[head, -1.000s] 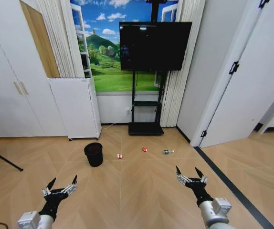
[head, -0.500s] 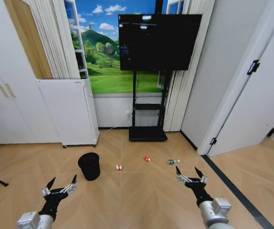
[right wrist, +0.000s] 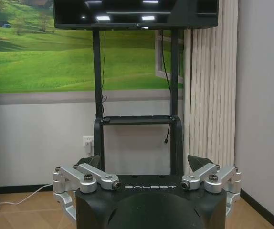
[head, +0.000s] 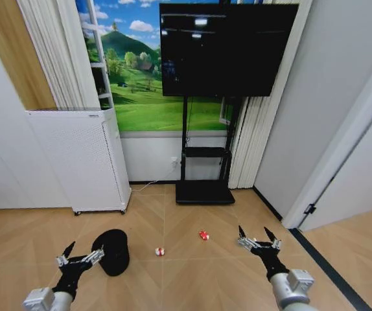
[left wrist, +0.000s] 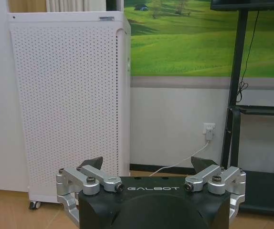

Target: Pick up the trash bin and place the garbage on the floor into it.

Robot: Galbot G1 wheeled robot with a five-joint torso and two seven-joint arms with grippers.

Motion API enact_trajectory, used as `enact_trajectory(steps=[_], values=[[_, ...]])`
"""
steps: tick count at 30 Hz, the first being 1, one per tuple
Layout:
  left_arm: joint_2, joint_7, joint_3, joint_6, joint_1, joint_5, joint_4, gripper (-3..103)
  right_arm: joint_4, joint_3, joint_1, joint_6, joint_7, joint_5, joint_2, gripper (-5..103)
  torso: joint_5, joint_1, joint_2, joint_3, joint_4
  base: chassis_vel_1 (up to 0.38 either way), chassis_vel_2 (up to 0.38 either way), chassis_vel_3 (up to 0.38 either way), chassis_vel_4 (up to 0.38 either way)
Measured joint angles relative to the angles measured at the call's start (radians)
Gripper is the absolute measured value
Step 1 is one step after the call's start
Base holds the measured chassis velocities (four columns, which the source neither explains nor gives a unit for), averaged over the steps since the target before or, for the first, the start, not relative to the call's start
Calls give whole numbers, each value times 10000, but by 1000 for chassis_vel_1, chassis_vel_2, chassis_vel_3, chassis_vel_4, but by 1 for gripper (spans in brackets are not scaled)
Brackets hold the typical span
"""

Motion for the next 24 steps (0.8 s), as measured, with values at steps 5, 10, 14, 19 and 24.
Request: enact_trajectory(steps=[5, 10, 14, 19, 24], values=[[-5, 2, 1, -7, -4, 19, 24, 100, -12, -8, 0, 2, 1, -16, 3, 100, 2, -1, 1, -2, 0, -353, 351, 338, -348], [-6, 9, -16, -12, -5, 54, 49, 100, -26, -10, 1, 1, 5, -23, 3, 100, 9, -1, 1, 0, 2, -346, 360, 357, -351], [-8, 15, -27, -12, -1, 63, 50, 100, -107, -17, -4, 323, -13, -64, 8, 100, 22, -1, 0, 1, 1, -355, 356, 356, -358], [8, 22, -163, 41, 138, 219, 255, 100, -159, 29, -56, 564, -18, -255, 1, 100, 22, 7, -2, 4, 6, -312, 297, 294, -287], [83, 116, -254, 314, 460, 412, 649, 100, -146, 152, -182, 603, -12, -320, 48, 100, 15, 8, -2, 4, 2, -104, 117, 81, -70]])
